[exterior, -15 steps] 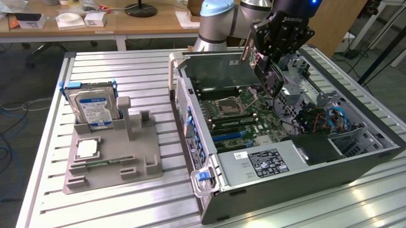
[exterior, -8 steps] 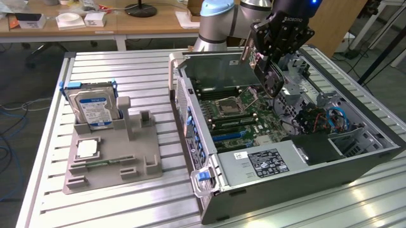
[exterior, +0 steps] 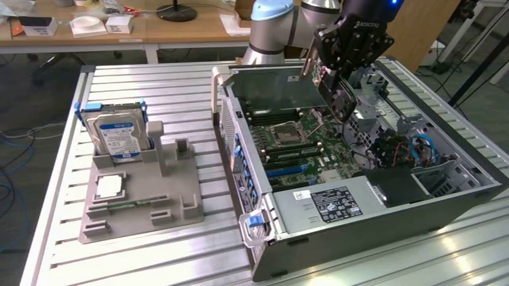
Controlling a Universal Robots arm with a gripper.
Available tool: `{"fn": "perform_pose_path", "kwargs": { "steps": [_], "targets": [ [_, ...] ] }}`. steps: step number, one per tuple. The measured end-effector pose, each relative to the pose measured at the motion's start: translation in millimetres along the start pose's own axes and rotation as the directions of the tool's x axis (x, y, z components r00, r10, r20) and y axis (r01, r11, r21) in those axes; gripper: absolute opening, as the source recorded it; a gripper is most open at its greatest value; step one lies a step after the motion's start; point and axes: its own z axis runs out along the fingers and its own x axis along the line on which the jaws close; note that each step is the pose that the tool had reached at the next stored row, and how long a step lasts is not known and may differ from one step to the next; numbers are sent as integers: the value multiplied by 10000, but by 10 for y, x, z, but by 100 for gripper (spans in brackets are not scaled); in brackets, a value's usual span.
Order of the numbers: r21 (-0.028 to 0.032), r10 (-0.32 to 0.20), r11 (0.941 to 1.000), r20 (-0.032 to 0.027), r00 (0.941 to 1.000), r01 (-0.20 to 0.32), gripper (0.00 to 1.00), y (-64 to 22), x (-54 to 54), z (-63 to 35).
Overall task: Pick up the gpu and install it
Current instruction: 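Insert the gpu into the slot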
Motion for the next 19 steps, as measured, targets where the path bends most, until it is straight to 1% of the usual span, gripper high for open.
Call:
{"fn": "perform_pose_path", "kwargs": {
  "steps": [1,2,7,8,10,12,14,17,19],
  "targets": [
    [3,-79,10000,-3,10000,79,26,0,0,0],
    [10,-285,9996,-8,9996,285,26,0,0,0],
    [27,-801,9968,-23,9968,801,26,0,0,1],
    [31,-918,9958,-27,9958,919,26,0,0,1],
    [43,-1308,9914,-39,9914,1308,26,0,0,2],
    [55,-1655,9862,-50,9862,1655,26,0,0,3],
    [65,-2008,9796,-62,9796,2009,26,0,0,4],
    [81,-2544,9671,-81,9671,2544,26,0,0,7],
    [90,-2889,9573,-94,9573,2890,26,0,0,9]
  ]
}}
